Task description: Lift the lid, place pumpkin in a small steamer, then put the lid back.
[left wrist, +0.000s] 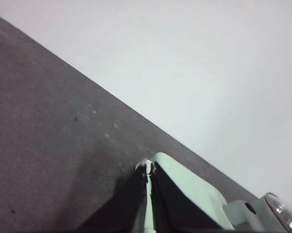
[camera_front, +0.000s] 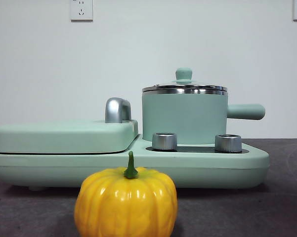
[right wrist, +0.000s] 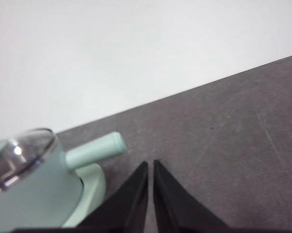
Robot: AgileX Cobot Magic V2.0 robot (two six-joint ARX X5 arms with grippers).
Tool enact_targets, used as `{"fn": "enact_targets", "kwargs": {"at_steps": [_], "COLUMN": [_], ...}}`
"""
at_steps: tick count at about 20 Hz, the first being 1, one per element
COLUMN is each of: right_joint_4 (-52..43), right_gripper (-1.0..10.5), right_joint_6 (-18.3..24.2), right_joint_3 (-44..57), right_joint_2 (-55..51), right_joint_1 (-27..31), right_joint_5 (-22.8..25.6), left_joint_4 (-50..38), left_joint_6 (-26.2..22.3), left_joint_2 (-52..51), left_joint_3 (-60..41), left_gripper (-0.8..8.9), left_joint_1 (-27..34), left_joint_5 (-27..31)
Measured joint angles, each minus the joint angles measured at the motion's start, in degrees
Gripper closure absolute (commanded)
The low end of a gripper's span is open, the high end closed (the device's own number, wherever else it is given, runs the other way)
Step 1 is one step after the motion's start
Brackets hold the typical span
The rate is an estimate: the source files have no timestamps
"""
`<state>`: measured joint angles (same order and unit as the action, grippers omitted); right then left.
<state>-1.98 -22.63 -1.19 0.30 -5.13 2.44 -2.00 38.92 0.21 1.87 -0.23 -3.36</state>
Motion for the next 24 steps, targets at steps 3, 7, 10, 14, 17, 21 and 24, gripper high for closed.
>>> {"fn": "enact_targets", "kwargs": {"at_steps": [3, 7, 10, 14, 17, 21, 24], "right_joint_4": [0.52, 3.17, 7.93, 14.47, 17.27, 20.13, 22.29], "right_gripper": [9.3, 9.3, 9.3, 9.3, 9.3, 9.3, 9.3], "right_joint_6": [-0.98, -1.66, -1.6, 0.7, 3.56, 7.69, 10.91], "right_joint_3": [-2.4, -9.6, -15.58, -23.06, -28.09, -33.83, -36.85], "right_joint_2": [0.07, 0.31, 1.9, 6.23, 9.14, 12.79, 15.8], "right_joint_1": [0.0, 0.0, 0.0, 0.0, 0.0, 0.0, 0.0], "right_joint_5": [-1.29, -2.45, -2.49, -3.93, -4.07, -4.39, -6.38], "left_joint_4": [0.0, 1.51, 4.28, 9.84, 13.99, 17.46, 19.23], "left_joint_6": [1.03, 1.25, 1.07, -1.99, -6.21, -12.35, -16.48], "left_joint_2": [0.0, 0.24, 1.09, 4.0, 7.08, 12.0, 16.37], "left_joint_3": [0.22, 3.89, 9.01, 16.46, 22.49, 30.12, 34.6], "left_gripper": [8.03, 8.03, 8.03, 8.03, 8.03, 8.03, 8.03], "left_joint_1": [0.0, 0.0, 0.02, 0.0, 0.0, 0.0, 0.0], "left_joint_5": [-0.11, -1.7, -2.51, -2.99, -3.02, -4.68, -7.72]}}
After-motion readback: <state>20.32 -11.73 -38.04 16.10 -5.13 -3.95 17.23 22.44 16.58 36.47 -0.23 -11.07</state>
